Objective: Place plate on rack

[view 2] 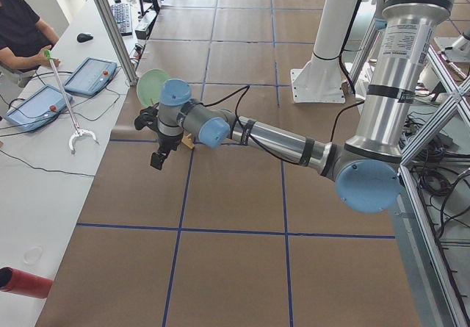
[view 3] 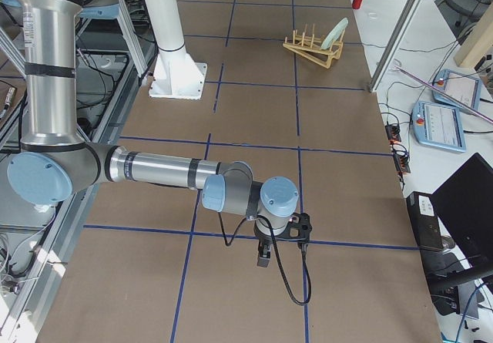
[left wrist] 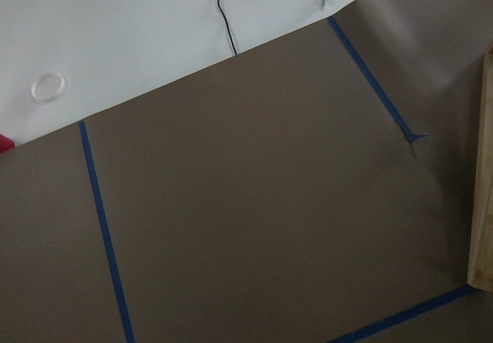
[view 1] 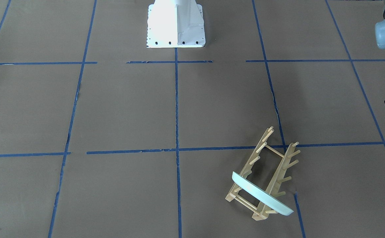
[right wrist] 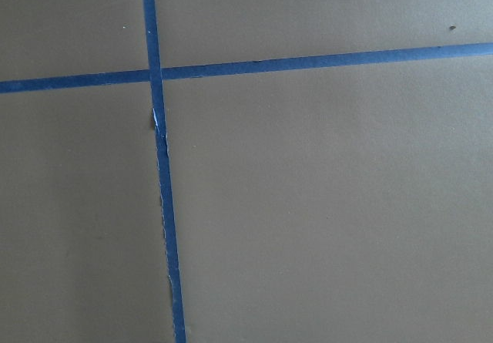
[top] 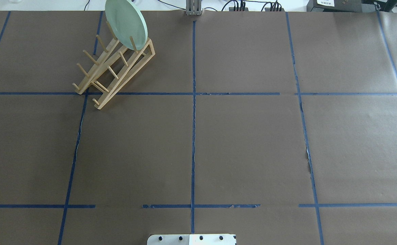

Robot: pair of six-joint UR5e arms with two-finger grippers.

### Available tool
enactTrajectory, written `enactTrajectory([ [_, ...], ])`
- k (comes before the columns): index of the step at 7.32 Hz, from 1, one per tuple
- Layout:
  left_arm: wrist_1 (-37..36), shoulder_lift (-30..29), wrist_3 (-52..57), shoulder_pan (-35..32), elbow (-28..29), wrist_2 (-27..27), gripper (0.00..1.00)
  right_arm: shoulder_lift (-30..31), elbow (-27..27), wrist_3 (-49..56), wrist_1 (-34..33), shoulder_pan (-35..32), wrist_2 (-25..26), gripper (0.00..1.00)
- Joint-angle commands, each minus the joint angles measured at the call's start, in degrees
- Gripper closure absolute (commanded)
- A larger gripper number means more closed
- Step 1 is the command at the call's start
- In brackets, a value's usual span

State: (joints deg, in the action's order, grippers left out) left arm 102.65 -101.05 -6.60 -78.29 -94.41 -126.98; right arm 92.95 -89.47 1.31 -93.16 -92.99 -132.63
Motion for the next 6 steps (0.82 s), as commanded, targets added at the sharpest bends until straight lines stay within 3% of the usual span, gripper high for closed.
enactTrajectory([
  [1,-12.2,0.1,2.4,-3.8,1.0,-6.0,0.00,0.0,0.0,0.0,0.0,0.0,0.0,0.00],
  [6,-13.9,8.2,7.2,-10.8,3.6,-6.6,0.00,0.0,0.1,-0.1,0.0,0.0,0.0,0.00],
])
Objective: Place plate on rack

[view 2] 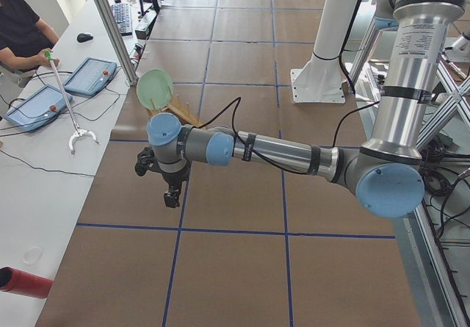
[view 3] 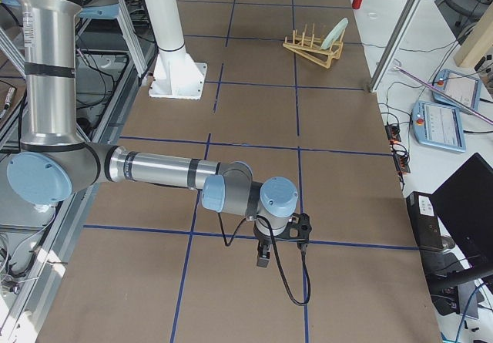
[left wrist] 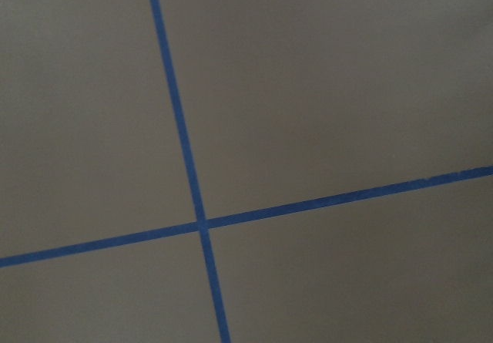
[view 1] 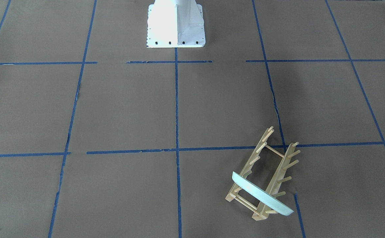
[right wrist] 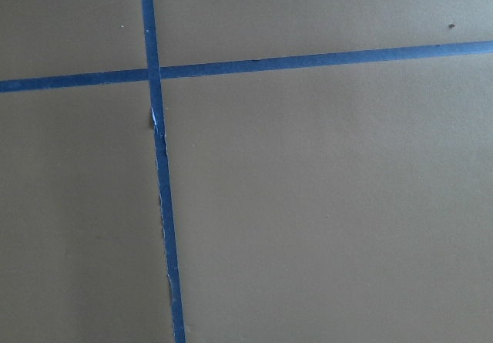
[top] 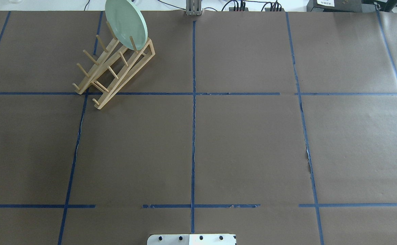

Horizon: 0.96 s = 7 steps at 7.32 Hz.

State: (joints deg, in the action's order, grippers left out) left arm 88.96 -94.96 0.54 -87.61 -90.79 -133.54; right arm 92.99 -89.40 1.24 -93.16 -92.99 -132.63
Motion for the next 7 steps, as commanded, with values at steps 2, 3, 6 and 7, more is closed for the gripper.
enactTrajectory([
  [2,-0.4,2.6,0.1,-2.7,0.2,0.3,0.00,0.0,-0.1,0.1,0.0,0.0,0.0,0.00],
  [3,0.2,3.5,0.2,-2.7,0.1,0.5,0.00,0.0,-0.1,0.0,0.0,0.0,0.0,0.00],
  [6,0.6,5.0,4.6,-2.7,-0.3,-0.1,0.00,0.0,0.0,0.0,0.0,0.0,0.0,0.00],
  [7,0.4,5.0,4.5,-2.7,-0.3,-0.1,0.00,0.0,-0.1,0.0,0.0,0.0,0.0,0.00],
])
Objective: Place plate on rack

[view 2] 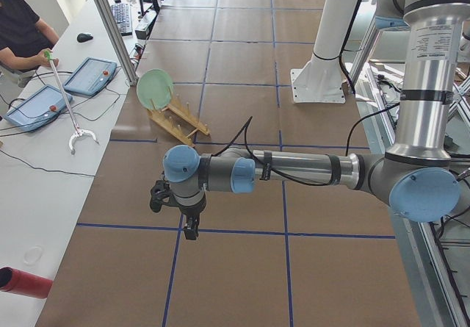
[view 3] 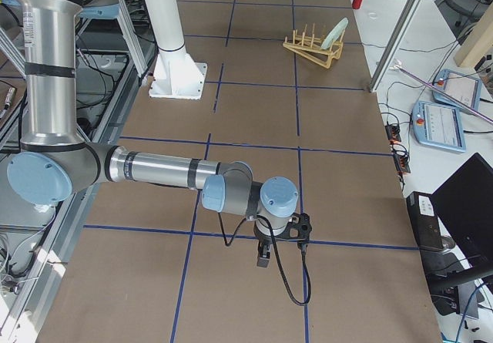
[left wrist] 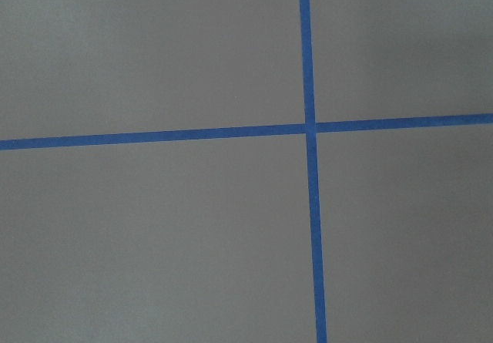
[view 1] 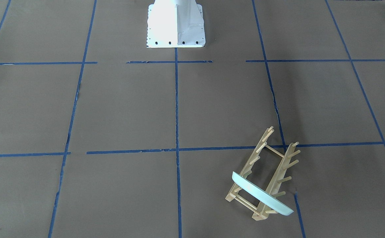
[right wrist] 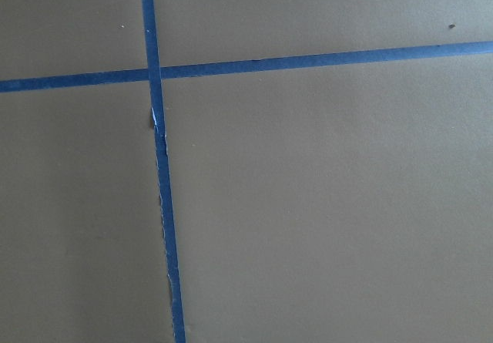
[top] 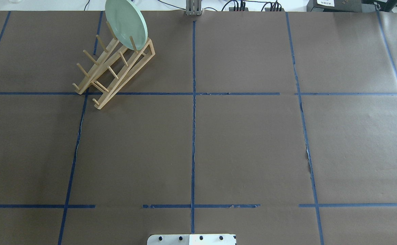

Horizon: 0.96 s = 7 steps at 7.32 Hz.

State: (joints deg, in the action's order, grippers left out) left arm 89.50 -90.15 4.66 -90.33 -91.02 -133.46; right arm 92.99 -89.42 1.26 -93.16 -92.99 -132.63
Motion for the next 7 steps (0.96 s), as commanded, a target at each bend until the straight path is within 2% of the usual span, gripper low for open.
enactTrajectory([
  [1,-0.5,0.0,0.4,0.1,0.0,-0.2,0.00,0.0,-0.1,0.1,0.0,0.0,0.0,0.00],
  [3,-0.6,0.1,0.3,0.1,0.3,-3.7,0.00,0.0,-0.1,0.0,0.0,0.0,0.0,0.00],
  [7,-0.5,0.1,0.3,0.1,0.3,-3.7,0.00,0.0,-0.1,0.1,0.0,0.0,0.0,0.00],
])
